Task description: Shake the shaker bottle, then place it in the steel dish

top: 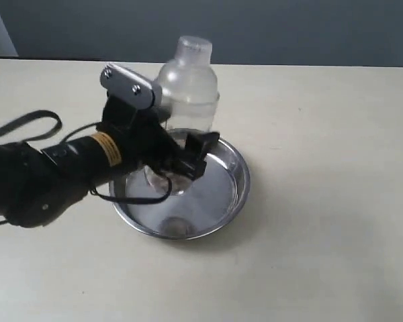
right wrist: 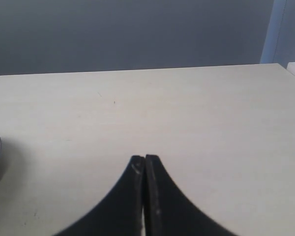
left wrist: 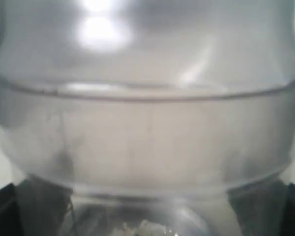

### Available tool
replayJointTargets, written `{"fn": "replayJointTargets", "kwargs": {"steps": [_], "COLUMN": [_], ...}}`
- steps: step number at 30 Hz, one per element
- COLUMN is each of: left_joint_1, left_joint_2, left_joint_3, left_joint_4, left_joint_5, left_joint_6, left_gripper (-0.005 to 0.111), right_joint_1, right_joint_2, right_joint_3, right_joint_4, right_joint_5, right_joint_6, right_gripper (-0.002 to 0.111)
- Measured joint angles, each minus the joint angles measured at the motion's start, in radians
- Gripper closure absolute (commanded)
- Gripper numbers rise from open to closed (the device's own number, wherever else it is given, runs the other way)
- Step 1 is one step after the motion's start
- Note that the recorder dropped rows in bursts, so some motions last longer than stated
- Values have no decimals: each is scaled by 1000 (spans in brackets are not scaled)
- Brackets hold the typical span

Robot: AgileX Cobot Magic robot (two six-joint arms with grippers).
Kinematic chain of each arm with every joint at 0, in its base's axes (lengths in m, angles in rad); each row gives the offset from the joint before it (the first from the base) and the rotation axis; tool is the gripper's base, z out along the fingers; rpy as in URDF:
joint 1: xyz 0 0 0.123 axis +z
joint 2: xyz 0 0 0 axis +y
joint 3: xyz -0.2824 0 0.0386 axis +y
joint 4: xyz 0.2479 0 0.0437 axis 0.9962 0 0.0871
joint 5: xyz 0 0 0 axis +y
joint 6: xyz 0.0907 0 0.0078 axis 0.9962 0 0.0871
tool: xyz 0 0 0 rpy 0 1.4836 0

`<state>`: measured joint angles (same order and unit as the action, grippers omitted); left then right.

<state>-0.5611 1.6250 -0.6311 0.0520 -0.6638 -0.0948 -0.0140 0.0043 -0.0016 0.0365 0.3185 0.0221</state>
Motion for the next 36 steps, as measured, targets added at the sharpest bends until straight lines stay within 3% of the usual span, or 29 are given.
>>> {"fn": "replayJointTargets", "kwargs": {"steps": [5,8,10,15,18,20,24,30,36], "left_joint_1": [0,0,0,0,0,2,2,2,2], "left_joint_2": [-141,-32,79,-176,32,91,-117,54,-166], "left_joint_3": [-76,-32,21,-122,6,73,12,57,-48], "left_joint_4": [-3,-10,6,31,-19,31,55,47,44], "left_joint_5": [-69,-116,-76,-58,-69,-59,-159,-12,-1], "left_joint_6": [6,-42,-74,5,-72,-125,-96,-110,-42], "left_gripper": [106,106,106,106,106,106,106,106,106], "right_joint_1": [0,0,0,0,0,0,0,0,0], "right_joint_2": [0,0,0,0,0,0,0,0,0], "right_joint_3": [0,0,0,0,0,0,0,0,0], "right_joint_4": [0,0,0,0,0,0,0,0,0], "right_joint_5": [0,0,0,0,0,0,0,0,0], "right_joint_6": [0,0,0,0,0,0,0,0,0], "right_gripper": [109,109,109,109,109,109,109,109,109]}}
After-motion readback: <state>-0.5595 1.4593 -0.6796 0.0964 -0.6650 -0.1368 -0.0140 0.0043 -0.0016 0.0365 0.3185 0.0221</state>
